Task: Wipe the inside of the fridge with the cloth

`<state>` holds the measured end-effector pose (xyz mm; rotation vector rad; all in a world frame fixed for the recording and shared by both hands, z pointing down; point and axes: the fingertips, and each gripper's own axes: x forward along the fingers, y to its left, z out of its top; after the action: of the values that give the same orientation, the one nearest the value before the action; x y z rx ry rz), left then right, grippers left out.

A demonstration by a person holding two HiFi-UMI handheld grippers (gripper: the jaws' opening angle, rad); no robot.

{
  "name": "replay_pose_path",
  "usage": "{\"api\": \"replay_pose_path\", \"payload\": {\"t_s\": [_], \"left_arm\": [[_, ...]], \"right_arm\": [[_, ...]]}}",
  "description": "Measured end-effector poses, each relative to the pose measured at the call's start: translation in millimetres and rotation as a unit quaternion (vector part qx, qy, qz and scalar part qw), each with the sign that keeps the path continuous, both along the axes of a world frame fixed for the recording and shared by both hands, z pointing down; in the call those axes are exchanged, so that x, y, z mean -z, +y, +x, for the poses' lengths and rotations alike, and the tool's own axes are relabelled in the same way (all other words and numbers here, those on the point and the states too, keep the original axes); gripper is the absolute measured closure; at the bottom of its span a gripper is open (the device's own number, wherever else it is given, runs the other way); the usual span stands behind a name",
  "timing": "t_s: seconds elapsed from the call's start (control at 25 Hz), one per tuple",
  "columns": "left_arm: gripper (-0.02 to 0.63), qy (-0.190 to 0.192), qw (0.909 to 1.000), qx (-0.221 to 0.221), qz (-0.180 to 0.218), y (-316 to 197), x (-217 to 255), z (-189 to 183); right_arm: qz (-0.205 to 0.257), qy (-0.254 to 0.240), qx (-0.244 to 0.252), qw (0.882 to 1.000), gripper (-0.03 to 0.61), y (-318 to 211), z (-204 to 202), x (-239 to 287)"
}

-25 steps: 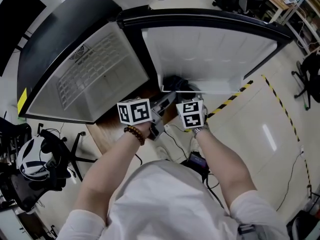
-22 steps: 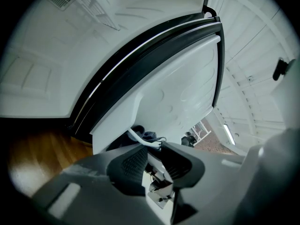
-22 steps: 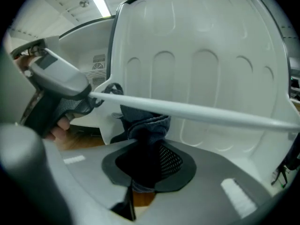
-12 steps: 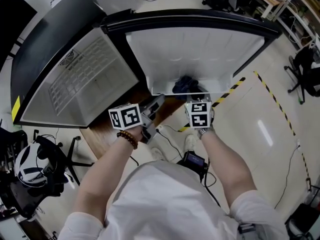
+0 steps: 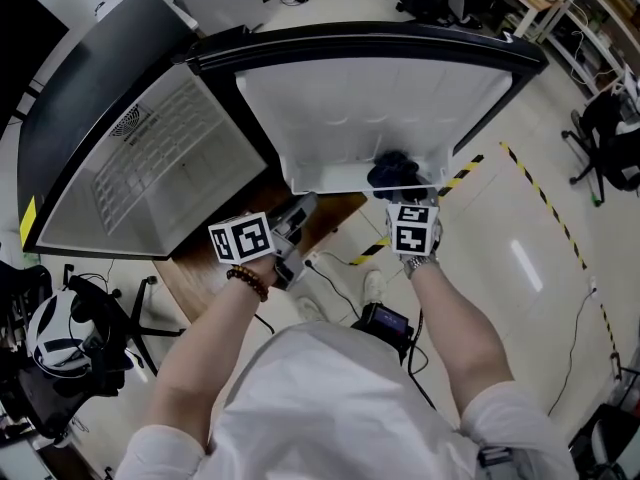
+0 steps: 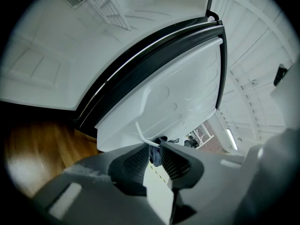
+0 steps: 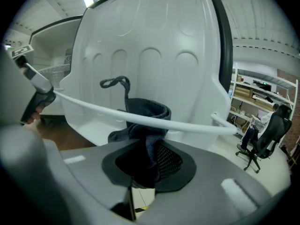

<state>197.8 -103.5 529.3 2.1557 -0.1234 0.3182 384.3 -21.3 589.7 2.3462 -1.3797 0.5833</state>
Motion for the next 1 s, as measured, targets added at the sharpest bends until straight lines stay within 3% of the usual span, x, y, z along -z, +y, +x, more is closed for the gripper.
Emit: {"api": "replay_pose_path", "payload": {"t_s": [0.6,1.0], "left_arm": [[0.543,-0.012,0.9998,0.016,-0.004,-3,-12,-3],[0.543,-0.012,0.9998,0.018,-0.001,-3,-18,-1]], "right_arm": [[-0.015,0.018,-0.054,0.998,0.515,41,33,-1],[0.002,0.004,-0.022,1.0,0.515,46,15,12]]}}
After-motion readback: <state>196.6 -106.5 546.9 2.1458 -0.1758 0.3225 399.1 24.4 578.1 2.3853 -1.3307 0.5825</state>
